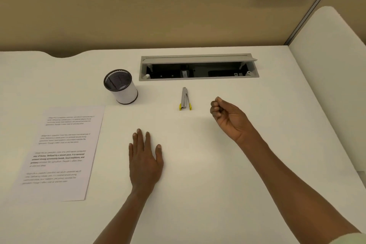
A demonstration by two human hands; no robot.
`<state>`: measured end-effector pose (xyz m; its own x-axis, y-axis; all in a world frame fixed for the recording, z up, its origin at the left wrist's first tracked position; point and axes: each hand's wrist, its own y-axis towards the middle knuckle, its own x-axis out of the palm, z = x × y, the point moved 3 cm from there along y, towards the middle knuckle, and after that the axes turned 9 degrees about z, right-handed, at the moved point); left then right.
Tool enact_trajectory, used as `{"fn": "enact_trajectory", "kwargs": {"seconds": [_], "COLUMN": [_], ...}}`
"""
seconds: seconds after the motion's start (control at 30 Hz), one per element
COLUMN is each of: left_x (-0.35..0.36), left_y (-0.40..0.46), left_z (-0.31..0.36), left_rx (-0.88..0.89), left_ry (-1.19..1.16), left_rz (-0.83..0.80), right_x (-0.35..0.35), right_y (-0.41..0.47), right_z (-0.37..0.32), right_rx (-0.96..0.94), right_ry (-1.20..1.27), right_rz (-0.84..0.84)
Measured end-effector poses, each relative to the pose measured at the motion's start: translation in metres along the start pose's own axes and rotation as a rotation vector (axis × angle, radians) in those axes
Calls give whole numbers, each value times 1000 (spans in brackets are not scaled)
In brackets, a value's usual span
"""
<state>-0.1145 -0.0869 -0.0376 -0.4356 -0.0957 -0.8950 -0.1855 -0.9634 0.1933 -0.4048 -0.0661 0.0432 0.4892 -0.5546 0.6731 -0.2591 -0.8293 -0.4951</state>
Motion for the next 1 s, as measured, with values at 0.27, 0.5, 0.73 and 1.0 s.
{"fn": "enact_trajectory", "kwargs": {"seconds": [0.27, 0.5, 0.73, 1.0], "left_x": [1, 1, 2, 2], "left_y": [0, -1, 0, 1], "left_z": [0, 0, 0, 1], "left_rx": [16, 13, 7, 9], "left_ry": [7, 4, 0, 5], "left_rz": [12, 30, 37, 40], "right_x": [89, 163, 220, 267], "right_y": [31, 60, 100, 128], "right_z": [44, 64, 73, 82], "right_rx": [96, 62, -149, -467], "right_ry": [-176, -392, -860, -1490], "right_rz": [-86, -54, -54, -150]}}
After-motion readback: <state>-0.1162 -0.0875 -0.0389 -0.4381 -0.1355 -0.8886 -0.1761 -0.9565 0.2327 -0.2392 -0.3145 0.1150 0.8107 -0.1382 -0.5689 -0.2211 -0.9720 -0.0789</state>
